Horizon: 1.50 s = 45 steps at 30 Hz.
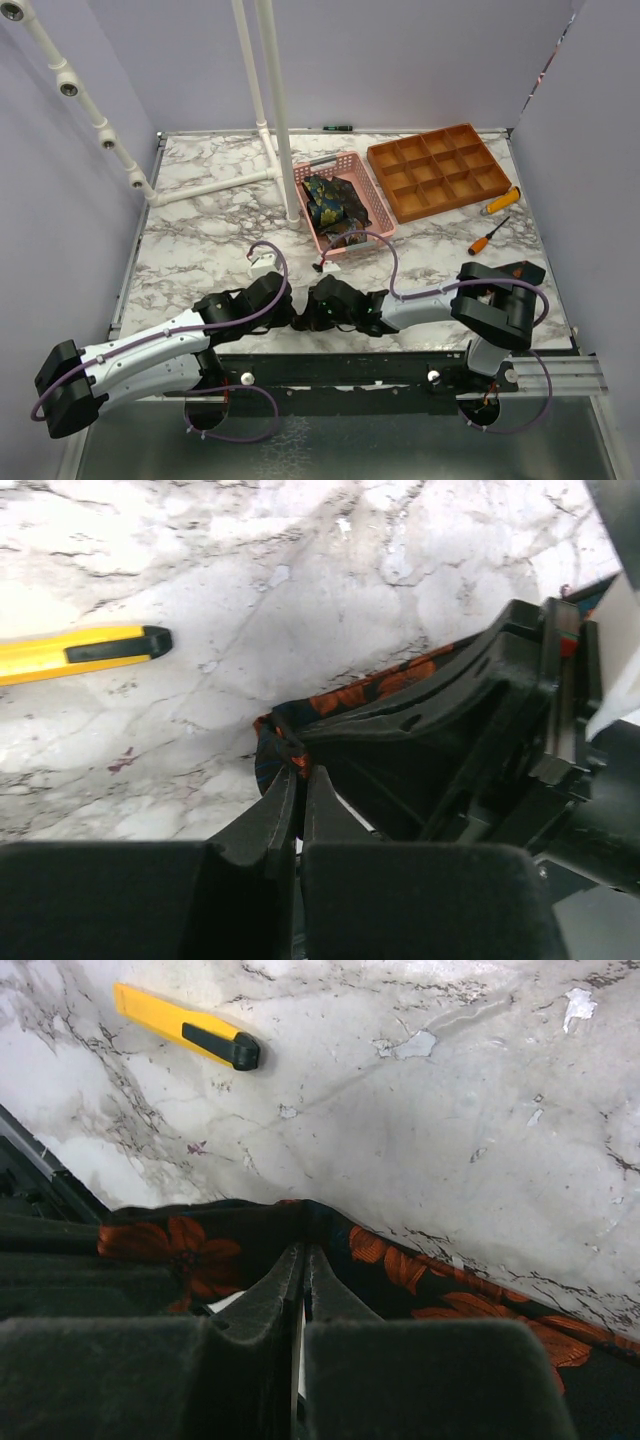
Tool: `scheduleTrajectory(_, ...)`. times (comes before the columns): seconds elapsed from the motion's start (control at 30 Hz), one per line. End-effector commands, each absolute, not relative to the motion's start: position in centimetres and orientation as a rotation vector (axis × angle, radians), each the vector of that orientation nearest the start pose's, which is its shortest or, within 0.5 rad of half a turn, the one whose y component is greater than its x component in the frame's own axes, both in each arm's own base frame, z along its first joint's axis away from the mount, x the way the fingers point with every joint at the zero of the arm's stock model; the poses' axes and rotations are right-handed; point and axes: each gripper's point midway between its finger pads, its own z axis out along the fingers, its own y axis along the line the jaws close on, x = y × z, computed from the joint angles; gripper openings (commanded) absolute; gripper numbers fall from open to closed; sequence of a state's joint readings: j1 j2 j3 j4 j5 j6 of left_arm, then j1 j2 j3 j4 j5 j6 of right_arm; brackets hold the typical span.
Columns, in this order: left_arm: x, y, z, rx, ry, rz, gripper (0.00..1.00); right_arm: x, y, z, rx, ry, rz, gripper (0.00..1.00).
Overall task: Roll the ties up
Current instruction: Roll the tie at the center of the board.
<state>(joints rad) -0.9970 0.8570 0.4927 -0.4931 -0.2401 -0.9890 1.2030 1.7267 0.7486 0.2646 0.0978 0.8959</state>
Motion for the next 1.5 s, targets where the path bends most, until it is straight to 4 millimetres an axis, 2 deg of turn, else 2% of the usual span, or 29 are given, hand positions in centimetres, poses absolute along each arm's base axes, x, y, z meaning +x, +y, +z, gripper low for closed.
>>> scheduleTrajectory(0.0, 15.0, -18.5, 8.0, -0.092, 2.447, -0.488, 0.00, 12.4, 35.5, -1.5, -0.340, 2.587, 0.723, 0.04)
scheduleTrajectory(0.13, 15.1, -18.2, 8.2, -0.107, 2.430, -0.485, 0.00, 12.1, 34.4, -1.4, -0.360, 2.578, 0.716, 0.02)
scheduleTrajectory(0.23, 15.2, -18.2, 8.4, -0.107, 2.420, -0.489, 0.00, 11.0, 34.2, -2.2, -0.406, 2.601, 0.759, 0.02)
scheduleTrajectory(0.53, 14.7, -18.3, 8.2, -0.119, 2.429, -0.516, 0.00, 10.2, 35.8, -2.8, -0.457, 2.611, 0.839, 0.01)
scheduleTrajectory(0.87, 14.5, -19.1, 8.9, -0.061, 2.446, -0.515, 0.00, 11.0, 37.8, -3.4, -0.454, 2.608, 0.846, 0.01)
scheduleTrajectory(1.0, 14.5, -19.4, 8.6, -0.031, 2.461, -0.482, 0.00, 10.5, 38.5, -3.1, -0.463, 2.600, 0.920, 0.01)
scheduleTrajectory(1.1, 14.8, -19.8, 8.8, 0.000, 2.456, -0.453, 0.00, 11.0, 38.0, -2.3, -0.401, 2.569, 0.924, 0.01)
scheduleTrajectory(1.17, 14.9, -19.9, 8.9, 0.015, 2.453, -0.431, 0.00, 11.6, 37.2, -1.4, -0.344, 2.529, 0.916, 0.07)
scheduleTrajectory(1.3, 15.2, -19.8, 8.6, 0.037, 2.460, -0.364, 0.00, 12.5, 35.6, -0.1, -0.288, 2.488, 0.857, 0.27)
scheduleTrajectory(1.47, 15.4, -19.7, 8.3, 0.058, 2.464, -0.300, 0.00, 13.0, 34.1, 1.6, -0.242, 2.451, 0.832, 0.34)
